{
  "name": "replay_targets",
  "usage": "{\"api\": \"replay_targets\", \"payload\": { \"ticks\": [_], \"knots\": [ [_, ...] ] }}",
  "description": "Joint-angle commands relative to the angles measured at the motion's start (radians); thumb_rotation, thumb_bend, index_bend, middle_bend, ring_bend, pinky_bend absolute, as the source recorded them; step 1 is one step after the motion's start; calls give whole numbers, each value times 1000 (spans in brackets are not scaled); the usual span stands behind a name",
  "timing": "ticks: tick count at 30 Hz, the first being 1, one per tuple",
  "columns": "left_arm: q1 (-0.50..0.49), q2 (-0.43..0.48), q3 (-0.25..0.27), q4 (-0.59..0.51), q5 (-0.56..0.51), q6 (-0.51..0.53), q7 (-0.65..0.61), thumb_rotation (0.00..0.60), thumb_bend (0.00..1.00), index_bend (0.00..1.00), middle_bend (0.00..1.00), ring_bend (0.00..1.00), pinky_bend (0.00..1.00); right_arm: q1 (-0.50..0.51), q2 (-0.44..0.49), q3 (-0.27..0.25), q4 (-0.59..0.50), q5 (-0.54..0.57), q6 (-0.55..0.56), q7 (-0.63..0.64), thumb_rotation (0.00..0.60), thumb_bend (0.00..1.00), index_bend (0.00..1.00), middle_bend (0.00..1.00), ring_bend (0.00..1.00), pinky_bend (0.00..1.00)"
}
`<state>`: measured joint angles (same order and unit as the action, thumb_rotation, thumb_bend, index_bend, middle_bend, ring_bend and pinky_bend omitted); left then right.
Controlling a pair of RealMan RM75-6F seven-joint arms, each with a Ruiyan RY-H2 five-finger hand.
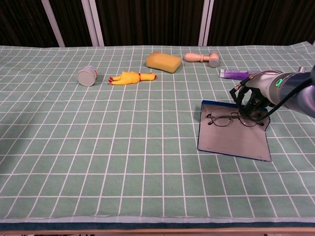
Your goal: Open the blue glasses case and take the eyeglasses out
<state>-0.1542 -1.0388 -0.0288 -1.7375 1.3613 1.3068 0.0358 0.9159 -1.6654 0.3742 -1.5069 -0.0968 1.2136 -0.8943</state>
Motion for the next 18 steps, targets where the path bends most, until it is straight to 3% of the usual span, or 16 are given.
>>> {"api": "replay_targets", "payload": {
  "ticks": [1, 10, 18],
  "knots": [
    [0, 0, 0, 0, 0, 0, 0, 600, 35, 0, 0, 0, 0, -1, 0, 0, 0, 1, 0, -1, 600, 566, 488, 894, 971, 982],
    [0, 0, 0, 0, -1, 0, -1, 600, 35, 0, 0, 0, 0, -4, 1, 3, -7, 2, -3, 2, 600, 567, 578, 895, 972, 982],
    [0, 0, 0, 0, 1, 1, -2, 600, 35, 0, 0, 0, 0, -5, 4, 9, -23, -25, -5, 21, 600, 567, 584, 895, 972, 982]
  ]
}}
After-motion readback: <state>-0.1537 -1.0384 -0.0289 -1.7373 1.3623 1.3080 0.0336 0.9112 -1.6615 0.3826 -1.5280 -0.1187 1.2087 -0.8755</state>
